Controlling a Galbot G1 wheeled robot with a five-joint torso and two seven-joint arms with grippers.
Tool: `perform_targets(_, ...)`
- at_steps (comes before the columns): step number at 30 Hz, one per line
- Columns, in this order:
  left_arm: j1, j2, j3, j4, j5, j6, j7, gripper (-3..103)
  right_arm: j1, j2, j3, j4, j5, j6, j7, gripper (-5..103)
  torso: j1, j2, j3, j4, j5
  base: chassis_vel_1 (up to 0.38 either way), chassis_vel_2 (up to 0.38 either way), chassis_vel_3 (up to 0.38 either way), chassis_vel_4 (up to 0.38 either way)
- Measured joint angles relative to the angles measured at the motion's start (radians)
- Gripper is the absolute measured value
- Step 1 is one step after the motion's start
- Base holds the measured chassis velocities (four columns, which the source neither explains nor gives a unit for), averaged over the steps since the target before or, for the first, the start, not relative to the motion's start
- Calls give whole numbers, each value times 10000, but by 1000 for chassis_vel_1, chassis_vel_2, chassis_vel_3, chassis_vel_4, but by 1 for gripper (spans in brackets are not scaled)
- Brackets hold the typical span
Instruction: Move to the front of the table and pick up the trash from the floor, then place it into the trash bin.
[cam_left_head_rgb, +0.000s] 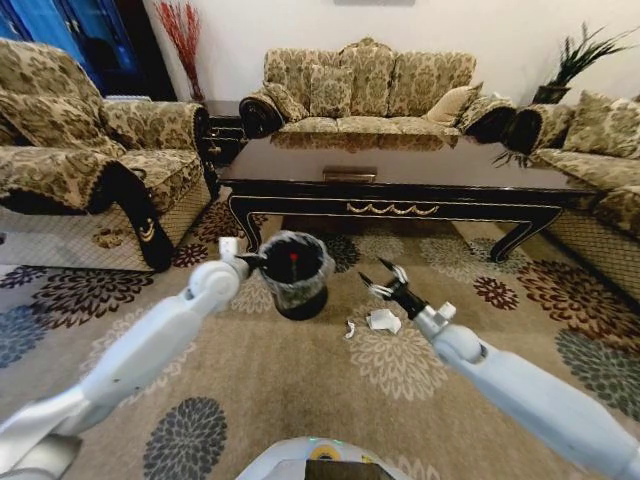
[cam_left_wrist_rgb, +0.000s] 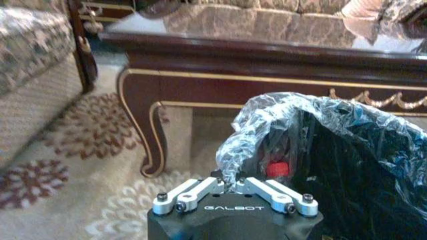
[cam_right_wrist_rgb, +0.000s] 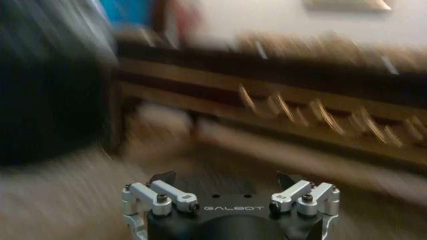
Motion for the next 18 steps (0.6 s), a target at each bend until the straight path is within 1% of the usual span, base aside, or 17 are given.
perform_targets(1,35,110,-86,-62,-17,0,-3,4,17,224,-192,-310,3,-205,330,100,0,0,0,-1,1,0,0,0,0)
perform_targets(2,112,253,-192,-145,-27,0,-4,4,107,613,-499,-789,54,-429,734,100,0,0,1,1,1,0,0,0,0)
perform_targets(3,112,253,-192,-145,-27,0,-4,4,107,613,-499,-789,54,-429,734,100,0,0,1,1,1,0,0,0,0)
perform_targets(5,300,428,-358,-283,-24,0,-11,4,380,1386,-1013,-1695,1,-583,1109,100,0,0,1,10,-1,0,0,0,0)
perform_targets(6,438,525,-485,-401,-22,0,-45,4,650,1978,-1393,-2607,-310,-590,1248,100,0,-1,2,13,1,0,0,0,0)
perform_targets(8,601,640,-644,-579,-47,-3,-103,4,1082,2581,-1823,-3875,-794,-487,1305,100,0,0,1,9,-1,0,0,0,0)
perform_targets(9,601,640,-644,-579,-47,-3,-103,4,1082,2581,-1823,-3875,-794,-487,1305,100,0,0,1,9,-1,0,0,0,0)
perform_targets(10,683,702,-734,-697,-101,-2,-120,4,1360,2913,-2054,-4722,-1102,-383,1222,100,0,-1,1,6,0,0,0,0,0)
perform_targets(11,723,734,-775,-754,-123,-2,-125,4,1511,3075,-2150,-5173,-1269,-313,1143,100,0,-1,2,3,0,0,0,0,0)
perform_targets(12,723,734,-775,-754,-123,-2,-125,4,1511,3075,-2150,-5173,-1269,-313,1143,100,0,-1,2,3,0,0,0,0,0)
perform_targets(13,781,793,-834,-822,-159,-3,-158,4,1749,3355,-2251,-5897,-1587,-197,1031,100,0,0,1,3,-4,0,0,0,0)
perform_targets(14,803,818,-854,-844,-170,-2,-167,4,1861,3493,-2303,-6224,-1687,-171,987,100,0,0,1,3,-3,0,0,0,0)
perform_targets(18,863,862,-927,-859,-185,-2,-190,4,2075,3702,-2502,-6674,-1628,-218,940,100,0,0,2,7,-3,0,0,0,0)
